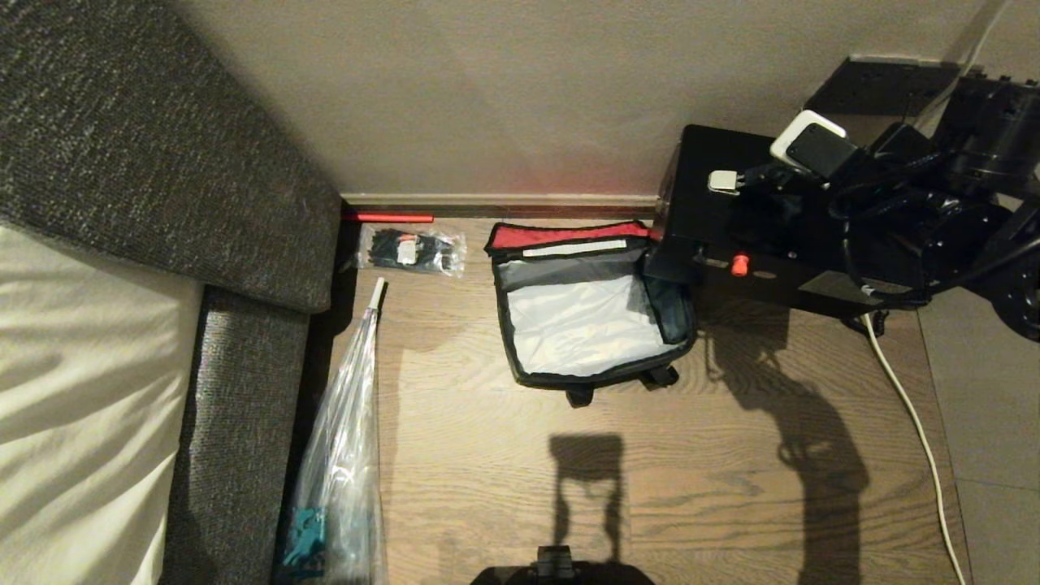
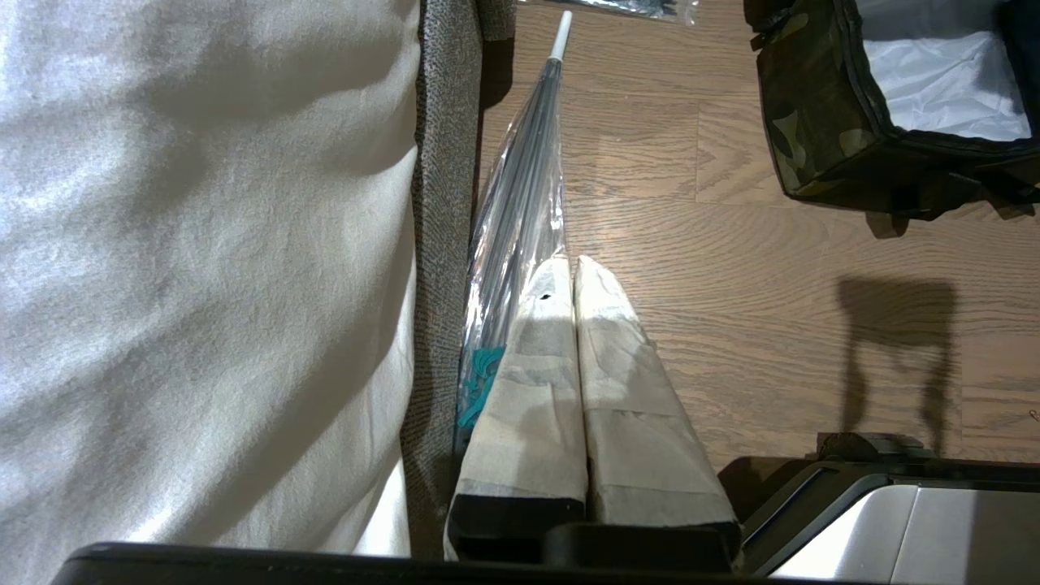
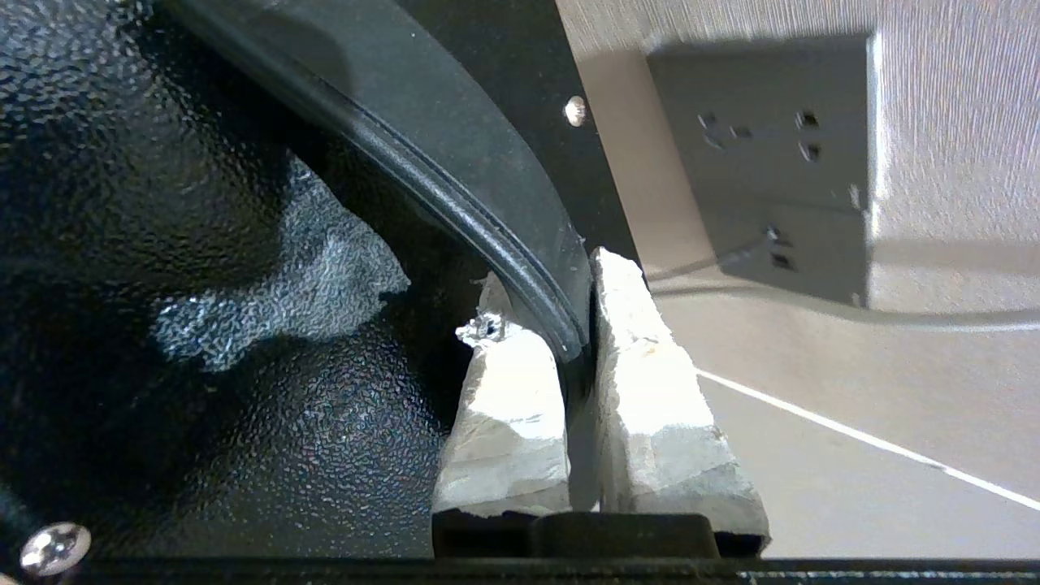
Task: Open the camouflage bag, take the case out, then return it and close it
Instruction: Place the black box back
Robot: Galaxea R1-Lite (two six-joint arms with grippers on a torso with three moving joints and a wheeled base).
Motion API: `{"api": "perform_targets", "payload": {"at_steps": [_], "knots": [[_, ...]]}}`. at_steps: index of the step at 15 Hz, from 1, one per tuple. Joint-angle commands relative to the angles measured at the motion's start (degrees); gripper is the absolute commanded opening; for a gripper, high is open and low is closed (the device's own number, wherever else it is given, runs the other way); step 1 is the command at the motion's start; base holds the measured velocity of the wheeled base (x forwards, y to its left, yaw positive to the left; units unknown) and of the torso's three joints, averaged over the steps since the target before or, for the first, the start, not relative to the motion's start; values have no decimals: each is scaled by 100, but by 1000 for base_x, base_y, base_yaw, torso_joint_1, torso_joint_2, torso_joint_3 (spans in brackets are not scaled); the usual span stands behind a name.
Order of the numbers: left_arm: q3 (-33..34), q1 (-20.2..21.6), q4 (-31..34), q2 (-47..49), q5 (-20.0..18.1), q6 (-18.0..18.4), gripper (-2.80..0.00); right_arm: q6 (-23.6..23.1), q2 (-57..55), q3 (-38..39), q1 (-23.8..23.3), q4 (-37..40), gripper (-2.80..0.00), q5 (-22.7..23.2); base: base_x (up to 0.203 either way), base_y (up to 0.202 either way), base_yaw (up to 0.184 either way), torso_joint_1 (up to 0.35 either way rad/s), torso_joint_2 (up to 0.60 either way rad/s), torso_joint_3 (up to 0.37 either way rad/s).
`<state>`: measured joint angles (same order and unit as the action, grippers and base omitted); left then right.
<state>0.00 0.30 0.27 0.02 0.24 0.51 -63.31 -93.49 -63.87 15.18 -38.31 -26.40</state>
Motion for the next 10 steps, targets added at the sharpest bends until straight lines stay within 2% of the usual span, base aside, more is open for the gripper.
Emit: {"api": "perform_targets", "payload": {"at_steps": [1, 10], "knots": [[13, 5, 0, -11, 2, -3, -280, -6, 32, 22, 180, 35, -280, -21, 0, 0, 0, 0, 0, 0], [18, 5, 0, -11, 2, 1, -280, 82, 132, 93, 918, 189, -280, -31, 0, 0, 0, 0, 0, 0]]}}
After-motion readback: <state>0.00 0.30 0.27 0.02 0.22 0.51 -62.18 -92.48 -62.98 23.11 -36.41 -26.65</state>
